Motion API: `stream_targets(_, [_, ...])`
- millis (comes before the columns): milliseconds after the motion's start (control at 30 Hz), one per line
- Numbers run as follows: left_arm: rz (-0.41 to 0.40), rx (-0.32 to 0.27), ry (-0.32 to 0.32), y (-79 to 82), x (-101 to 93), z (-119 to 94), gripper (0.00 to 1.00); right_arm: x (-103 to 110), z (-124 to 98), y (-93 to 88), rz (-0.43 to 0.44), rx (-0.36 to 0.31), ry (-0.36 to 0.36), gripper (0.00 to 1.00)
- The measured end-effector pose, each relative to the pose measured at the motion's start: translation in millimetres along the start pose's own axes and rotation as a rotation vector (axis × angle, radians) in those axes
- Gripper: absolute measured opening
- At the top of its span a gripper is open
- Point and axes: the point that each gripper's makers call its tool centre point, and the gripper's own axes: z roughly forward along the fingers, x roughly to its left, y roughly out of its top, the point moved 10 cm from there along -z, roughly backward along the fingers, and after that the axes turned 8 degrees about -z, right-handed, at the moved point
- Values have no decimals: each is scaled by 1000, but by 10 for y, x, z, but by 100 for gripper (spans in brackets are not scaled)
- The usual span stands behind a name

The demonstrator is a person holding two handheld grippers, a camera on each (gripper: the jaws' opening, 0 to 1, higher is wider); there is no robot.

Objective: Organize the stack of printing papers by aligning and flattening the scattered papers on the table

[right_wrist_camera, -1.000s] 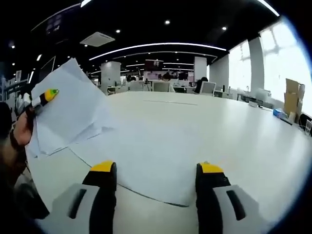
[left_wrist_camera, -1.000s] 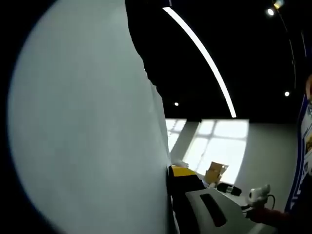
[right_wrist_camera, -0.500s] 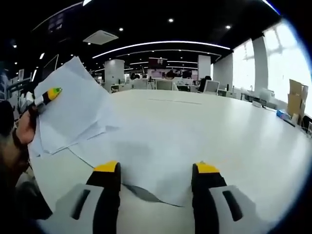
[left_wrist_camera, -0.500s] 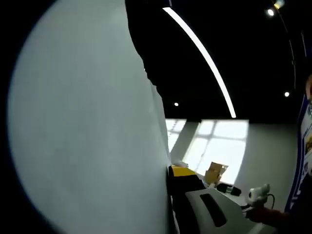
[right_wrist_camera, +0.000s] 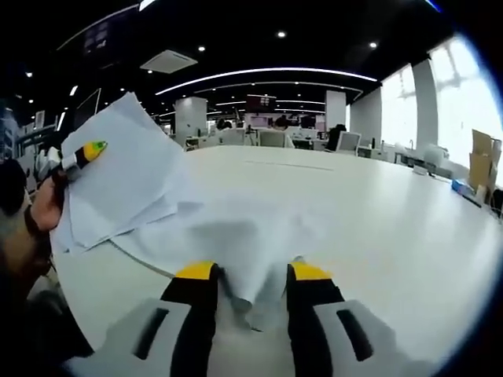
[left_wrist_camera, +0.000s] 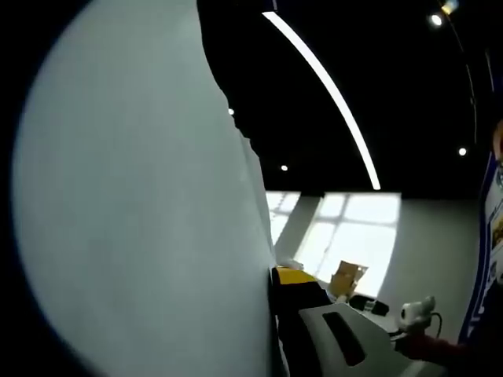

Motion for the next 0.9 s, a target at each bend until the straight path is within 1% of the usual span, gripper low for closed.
stream_targets(67, [0, -1, 0, 4, 6, 0, 7, 3, 1, 0, 10, -2, 19, 19])
stream_targets(167, [0, -1, 1, 5, 7, -1, 8, 4, 19, 6, 3, -13, 43, 16])
stream_targets(267, [1, -1, 1, 5, 3, -1, 8, -12, 18, 13, 26, -28, 71, 12])
stream_targets(333, [1, -1, 1, 6, 4, 0, 8, -26, 23, 24, 64, -39, 81, 9])
stream_targets(433, [0, -1, 1, 10, 14, 0, 8, -56, 23, 38, 72, -52, 81, 7])
stream_targets(900, [0, -2, 2, 3, -6, -2, 8, -204, -12, 136, 111, -136, 55, 3])
